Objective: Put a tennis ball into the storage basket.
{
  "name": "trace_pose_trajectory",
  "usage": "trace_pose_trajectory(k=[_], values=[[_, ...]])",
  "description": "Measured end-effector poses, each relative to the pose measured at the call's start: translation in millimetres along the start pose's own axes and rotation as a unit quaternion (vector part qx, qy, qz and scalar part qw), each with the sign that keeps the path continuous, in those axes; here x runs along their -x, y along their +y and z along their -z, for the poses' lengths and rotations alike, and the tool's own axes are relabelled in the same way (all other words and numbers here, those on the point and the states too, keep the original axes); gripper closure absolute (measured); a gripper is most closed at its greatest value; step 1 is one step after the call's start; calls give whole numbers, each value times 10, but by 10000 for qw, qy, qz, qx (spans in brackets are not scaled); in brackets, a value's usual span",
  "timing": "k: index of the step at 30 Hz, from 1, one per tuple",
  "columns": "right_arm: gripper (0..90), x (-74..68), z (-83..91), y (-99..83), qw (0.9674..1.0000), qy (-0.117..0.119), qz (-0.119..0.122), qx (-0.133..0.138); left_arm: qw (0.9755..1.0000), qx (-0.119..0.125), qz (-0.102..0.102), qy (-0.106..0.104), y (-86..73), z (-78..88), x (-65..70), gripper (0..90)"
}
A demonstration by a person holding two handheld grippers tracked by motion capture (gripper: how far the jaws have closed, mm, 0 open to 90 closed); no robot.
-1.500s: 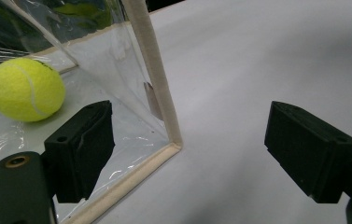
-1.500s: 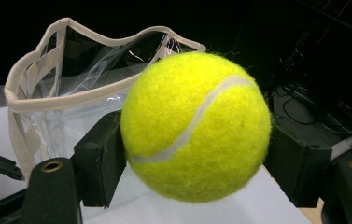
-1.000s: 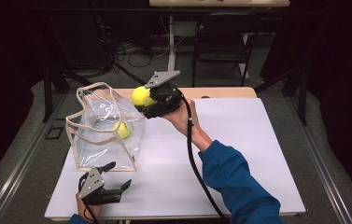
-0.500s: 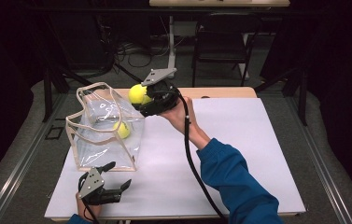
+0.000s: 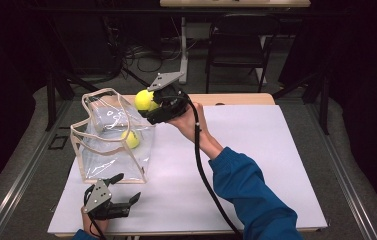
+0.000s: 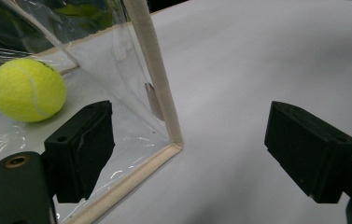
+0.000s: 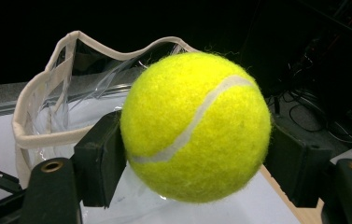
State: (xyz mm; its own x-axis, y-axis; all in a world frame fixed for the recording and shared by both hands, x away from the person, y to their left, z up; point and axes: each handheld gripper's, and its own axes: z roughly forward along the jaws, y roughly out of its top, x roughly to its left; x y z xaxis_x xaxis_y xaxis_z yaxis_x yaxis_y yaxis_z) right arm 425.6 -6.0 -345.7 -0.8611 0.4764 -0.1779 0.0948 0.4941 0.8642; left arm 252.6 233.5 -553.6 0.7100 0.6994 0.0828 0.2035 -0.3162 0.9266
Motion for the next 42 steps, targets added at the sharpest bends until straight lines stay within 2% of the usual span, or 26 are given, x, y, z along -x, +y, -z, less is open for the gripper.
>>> trace_pose_trajectory(k=[22,42], values=[[267,-43,-52,116,10000,41,49,42,10000,-2,-28,5,0,2,-1,160],[267,-137,-121,192,9998,128,122,108,10000,14,-9,-1,0,4,-5,160]])
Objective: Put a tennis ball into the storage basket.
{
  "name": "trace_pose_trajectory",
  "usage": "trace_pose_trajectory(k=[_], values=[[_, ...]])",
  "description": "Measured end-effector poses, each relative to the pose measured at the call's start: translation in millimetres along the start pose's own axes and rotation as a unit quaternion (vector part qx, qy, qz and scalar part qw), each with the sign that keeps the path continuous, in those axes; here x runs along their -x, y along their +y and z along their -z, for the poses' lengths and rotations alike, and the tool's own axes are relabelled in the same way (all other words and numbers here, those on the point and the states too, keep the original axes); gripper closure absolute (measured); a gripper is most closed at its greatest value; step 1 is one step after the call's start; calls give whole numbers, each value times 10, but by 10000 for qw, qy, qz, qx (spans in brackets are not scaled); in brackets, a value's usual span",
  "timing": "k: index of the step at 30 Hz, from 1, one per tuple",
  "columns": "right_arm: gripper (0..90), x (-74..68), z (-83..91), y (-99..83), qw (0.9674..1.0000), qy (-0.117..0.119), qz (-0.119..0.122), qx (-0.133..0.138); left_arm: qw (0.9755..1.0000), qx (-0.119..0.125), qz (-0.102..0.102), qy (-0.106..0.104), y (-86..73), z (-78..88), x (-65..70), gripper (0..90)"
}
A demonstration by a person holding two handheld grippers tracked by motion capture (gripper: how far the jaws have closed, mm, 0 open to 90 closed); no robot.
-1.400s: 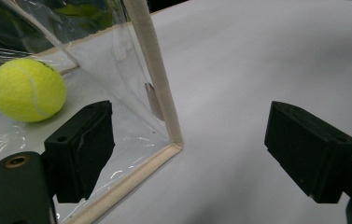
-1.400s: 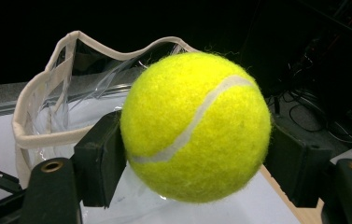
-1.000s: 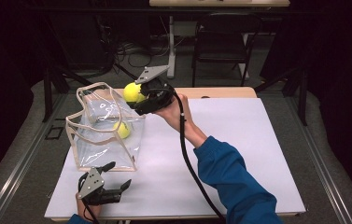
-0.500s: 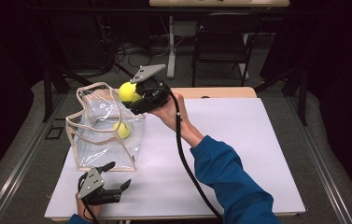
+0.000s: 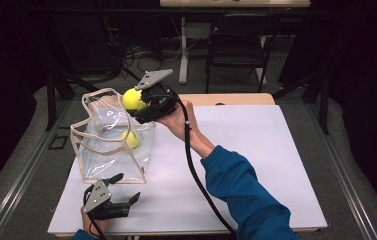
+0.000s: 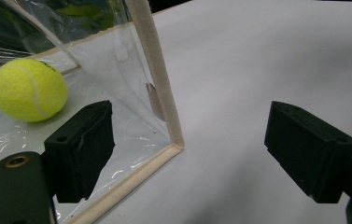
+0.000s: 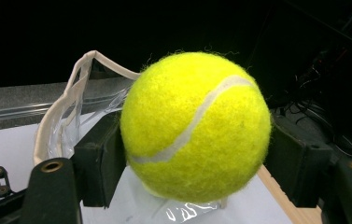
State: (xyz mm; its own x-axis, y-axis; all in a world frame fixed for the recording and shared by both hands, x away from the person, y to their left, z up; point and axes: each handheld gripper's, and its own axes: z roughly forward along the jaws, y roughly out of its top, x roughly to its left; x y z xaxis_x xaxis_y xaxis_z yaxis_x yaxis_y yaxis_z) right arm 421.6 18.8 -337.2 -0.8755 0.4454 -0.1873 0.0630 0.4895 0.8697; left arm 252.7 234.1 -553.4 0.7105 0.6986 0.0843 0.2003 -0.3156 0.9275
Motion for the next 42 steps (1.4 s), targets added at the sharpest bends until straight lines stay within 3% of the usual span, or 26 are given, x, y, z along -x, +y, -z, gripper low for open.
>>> trace_pose_trajectory(k=[42], values=[[268,-65,-203,144,9999,101,26,-55,10000,24,33,-12,-1,8,-1,159]])
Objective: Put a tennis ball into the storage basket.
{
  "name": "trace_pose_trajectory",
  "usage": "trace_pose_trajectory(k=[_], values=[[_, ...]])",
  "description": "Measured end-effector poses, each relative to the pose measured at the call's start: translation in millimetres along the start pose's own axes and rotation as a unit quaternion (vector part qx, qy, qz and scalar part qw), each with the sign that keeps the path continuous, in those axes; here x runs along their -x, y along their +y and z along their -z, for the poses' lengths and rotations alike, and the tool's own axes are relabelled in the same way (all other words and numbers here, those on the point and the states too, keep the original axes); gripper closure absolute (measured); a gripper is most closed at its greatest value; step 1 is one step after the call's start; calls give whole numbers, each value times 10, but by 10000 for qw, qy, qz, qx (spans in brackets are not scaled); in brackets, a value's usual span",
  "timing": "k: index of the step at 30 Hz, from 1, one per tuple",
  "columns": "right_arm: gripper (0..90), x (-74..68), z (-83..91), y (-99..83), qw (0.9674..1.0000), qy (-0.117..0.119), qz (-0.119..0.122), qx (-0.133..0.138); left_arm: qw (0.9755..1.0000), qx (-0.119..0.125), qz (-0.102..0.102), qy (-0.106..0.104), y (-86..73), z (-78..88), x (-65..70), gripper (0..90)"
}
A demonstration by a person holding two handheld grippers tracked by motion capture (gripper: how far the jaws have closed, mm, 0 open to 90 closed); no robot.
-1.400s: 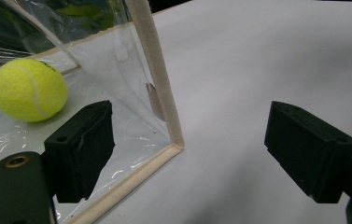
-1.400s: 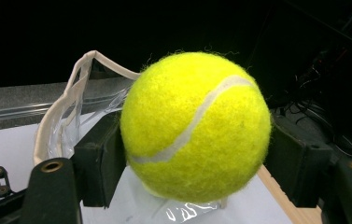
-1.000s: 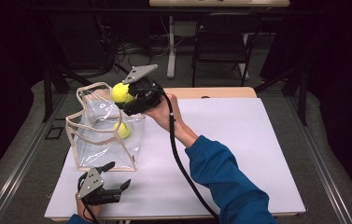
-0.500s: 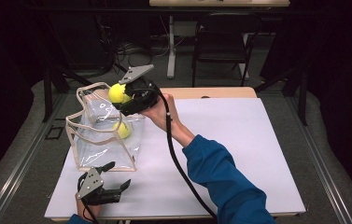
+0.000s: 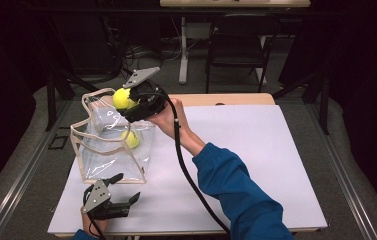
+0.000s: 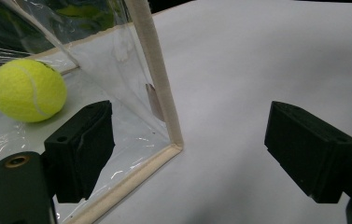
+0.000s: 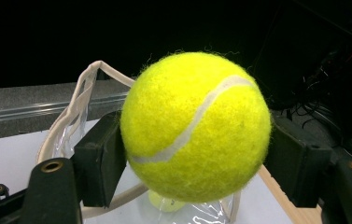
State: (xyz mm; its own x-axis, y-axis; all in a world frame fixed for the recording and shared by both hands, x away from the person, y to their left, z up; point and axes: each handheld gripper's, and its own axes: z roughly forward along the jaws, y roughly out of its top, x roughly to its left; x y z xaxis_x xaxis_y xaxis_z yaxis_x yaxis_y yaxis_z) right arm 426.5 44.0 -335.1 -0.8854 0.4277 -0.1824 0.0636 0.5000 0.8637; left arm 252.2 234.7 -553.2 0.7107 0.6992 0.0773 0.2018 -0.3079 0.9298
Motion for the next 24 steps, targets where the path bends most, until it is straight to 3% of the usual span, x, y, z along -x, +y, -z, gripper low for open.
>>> trace_pose_trajectory(k=[24], values=[[268,-37,-107,53,10000,33,36,-59,10000,-11,-33,-9,3,-3,3,160]])
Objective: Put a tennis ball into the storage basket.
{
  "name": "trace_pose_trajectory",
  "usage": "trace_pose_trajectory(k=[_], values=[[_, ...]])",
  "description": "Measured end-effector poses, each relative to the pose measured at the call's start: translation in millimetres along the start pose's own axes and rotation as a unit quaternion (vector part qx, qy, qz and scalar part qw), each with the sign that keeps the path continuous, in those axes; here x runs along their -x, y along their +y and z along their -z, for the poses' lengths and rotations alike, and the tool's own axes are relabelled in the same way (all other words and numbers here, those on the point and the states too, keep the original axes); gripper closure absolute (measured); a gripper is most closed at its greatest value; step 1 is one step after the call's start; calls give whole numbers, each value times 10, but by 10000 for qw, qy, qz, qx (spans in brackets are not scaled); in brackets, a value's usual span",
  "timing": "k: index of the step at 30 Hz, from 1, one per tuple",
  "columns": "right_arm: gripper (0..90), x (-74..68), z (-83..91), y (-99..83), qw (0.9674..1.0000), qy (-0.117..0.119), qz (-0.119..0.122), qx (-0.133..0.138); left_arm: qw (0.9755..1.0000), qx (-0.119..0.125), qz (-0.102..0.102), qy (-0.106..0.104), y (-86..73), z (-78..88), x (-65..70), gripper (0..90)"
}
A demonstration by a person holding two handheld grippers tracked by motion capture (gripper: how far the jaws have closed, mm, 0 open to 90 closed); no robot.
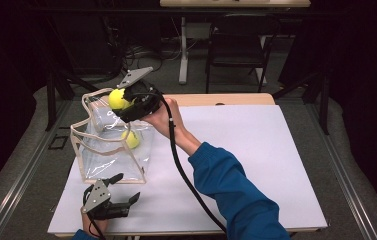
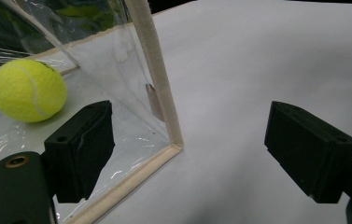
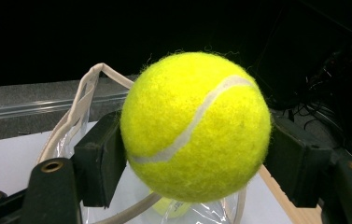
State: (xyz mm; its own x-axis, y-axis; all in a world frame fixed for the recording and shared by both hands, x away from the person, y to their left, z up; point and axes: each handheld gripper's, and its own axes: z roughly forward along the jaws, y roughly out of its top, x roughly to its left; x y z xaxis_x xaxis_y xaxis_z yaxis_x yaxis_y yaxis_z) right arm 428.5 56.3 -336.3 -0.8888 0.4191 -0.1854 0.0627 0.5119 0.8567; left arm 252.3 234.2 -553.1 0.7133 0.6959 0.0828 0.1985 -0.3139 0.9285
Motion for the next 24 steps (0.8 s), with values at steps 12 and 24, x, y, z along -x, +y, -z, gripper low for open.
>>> trace_pose_trajectory(k=[12,24], values=[[268,-5,-36,34,10000,1,23,-39,10000,8,6,5,-1,1,0,159],[268,-23,-59,82,9999,-14,86,-82,10000,9,-2,6,0,5,-1,159]])
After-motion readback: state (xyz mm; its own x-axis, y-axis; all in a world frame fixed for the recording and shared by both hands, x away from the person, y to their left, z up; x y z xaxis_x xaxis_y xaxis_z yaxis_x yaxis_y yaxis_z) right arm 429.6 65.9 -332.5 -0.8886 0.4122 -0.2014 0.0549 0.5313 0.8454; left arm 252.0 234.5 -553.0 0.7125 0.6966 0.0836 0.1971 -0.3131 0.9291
